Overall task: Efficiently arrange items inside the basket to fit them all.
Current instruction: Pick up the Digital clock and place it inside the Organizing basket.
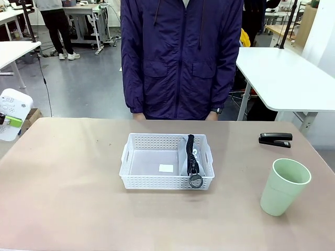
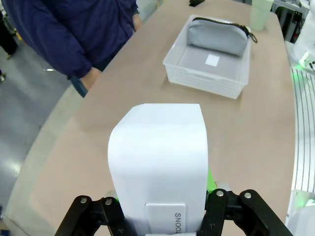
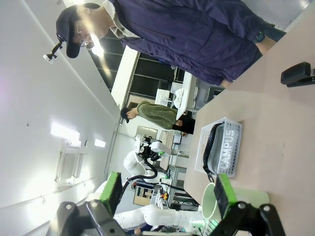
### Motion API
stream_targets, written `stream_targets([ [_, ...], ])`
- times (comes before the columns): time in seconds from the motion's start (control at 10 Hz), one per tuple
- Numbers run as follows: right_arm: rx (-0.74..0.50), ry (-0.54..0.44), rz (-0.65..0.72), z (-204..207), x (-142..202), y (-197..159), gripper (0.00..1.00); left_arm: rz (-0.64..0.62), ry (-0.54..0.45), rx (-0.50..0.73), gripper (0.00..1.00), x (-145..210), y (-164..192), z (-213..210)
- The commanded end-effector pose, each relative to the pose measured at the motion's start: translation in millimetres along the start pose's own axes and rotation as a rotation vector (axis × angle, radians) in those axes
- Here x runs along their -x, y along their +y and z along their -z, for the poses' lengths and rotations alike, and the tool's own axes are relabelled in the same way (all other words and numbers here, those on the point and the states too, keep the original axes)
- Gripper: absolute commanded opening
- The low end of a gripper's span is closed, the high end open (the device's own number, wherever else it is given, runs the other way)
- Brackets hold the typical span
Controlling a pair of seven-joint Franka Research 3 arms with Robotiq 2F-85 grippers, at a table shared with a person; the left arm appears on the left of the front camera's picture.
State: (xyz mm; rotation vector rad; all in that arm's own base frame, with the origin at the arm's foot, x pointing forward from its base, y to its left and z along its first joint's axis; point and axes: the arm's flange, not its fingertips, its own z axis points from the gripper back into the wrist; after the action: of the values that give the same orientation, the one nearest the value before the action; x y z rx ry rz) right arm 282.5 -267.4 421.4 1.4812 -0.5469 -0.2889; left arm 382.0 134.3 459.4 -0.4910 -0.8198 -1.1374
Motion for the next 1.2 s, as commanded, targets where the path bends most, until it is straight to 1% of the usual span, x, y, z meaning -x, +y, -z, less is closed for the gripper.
stream_targets([
  [0.0,-0.017,-0.006,-0.026,1,-1,1,1.0,-0.002,-0.007,0.002,0.53,1,0,0],
  [0.1,-0.017,-0.006,-0.026,1,-1,1,1.0,0.06,0.041,0.043,0.53,-16,-17,22],
  [0.2,-0.017,-0.006,-0.026,1,-1,1,1.0,0.089,0.089,0.067,0.53,-48,-32,42],
  [0.4,-0.017,-0.006,-0.026,1,-1,1,1.0,0.199,0.24,0.177,0.53,-113,-59,91],
  [0.5,-0.017,-0.006,-0.026,1,-1,1,1.0,0.182,0.326,0.148,0.53,-152,-70,126],
  [0.6,-0.017,-0.006,-0.026,1,-1,1,1.0,0.19,0.382,0.104,0.53,-183,-83,157],
  [0.8,-0.017,-0.006,-0.026,1,-1,1,1.0,0.271,0.494,0.103,0.53,-233,-105,211],
  [0.9,-0.017,-0.006,-0.026,1,-1,1,1.0,0.268,0.544,0.082,0.53,-252,-114,242],
  [1.0,-0.017,-0.006,-0.026,1,-1,1,1.0,0.198,0.593,0.062,0.53,-264,-123,271],
  [1.1,-0.017,-0.006,-0.026,1,-1,1,1.0,0.154,0.596,0.097,0.53,-274,-128,302],
])
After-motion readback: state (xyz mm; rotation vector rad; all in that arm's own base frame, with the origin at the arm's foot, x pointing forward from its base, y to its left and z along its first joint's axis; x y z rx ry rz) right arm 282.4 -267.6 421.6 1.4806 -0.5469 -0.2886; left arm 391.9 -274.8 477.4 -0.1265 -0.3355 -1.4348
